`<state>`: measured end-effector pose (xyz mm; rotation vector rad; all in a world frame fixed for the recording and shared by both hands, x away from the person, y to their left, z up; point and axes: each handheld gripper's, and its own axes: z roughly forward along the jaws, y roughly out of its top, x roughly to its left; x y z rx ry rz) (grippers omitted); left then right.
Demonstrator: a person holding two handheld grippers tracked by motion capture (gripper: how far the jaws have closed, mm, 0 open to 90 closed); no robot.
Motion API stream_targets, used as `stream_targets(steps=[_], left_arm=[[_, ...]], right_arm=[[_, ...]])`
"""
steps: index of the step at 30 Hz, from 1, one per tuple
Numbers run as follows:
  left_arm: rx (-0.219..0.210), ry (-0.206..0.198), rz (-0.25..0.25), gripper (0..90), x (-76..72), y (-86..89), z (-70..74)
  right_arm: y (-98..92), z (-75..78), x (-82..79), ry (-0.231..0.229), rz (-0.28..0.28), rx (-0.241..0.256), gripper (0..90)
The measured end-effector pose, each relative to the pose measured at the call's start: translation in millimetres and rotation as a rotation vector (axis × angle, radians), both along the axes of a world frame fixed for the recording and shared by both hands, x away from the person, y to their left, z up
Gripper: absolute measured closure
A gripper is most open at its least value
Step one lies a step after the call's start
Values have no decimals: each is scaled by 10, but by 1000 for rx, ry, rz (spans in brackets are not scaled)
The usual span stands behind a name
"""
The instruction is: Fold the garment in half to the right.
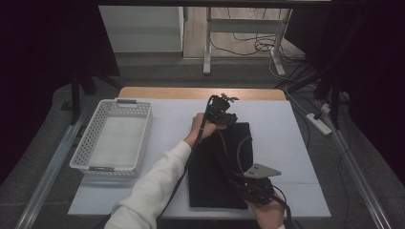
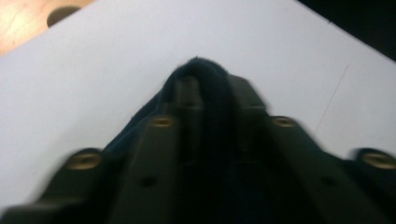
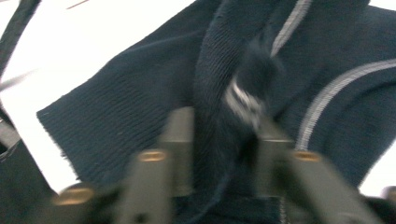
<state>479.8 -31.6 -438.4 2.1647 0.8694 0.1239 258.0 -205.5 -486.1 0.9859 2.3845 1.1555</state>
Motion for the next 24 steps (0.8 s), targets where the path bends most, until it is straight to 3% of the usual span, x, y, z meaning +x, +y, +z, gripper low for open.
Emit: stream_targets(steps=[2, 5, 8, 12, 17, 22, 24], left_arm=[[-13, -21, 18, 443, -14, 40, 43], [-17, -50, 16, 352, -63, 111, 119], [-13, -88, 14, 299, -161, 209, 193], [-22, -118, 38, 290, -317, 396, 253], [-18, -149, 60, 284, -515, 628, 249], [-32, -161, 63, 283, -673, 796, 213], [-40, -172, 81, 284, -766, 919, 182]], right_arm=[[-44, 24, 0, -6, -35, -8, 383], [-145, 75, -24, -20, -78, 3, 316], [-207, 124, -38, -32, -90, 15, 306], [-224, 213, -32, -48, -93, 35, 307], [-131, 289, 4, -63, -74, 25, 322], [-15, 303, 96, -45, -53, 24, 324], [106, 282, 202, -30, -37, 14, 324]])
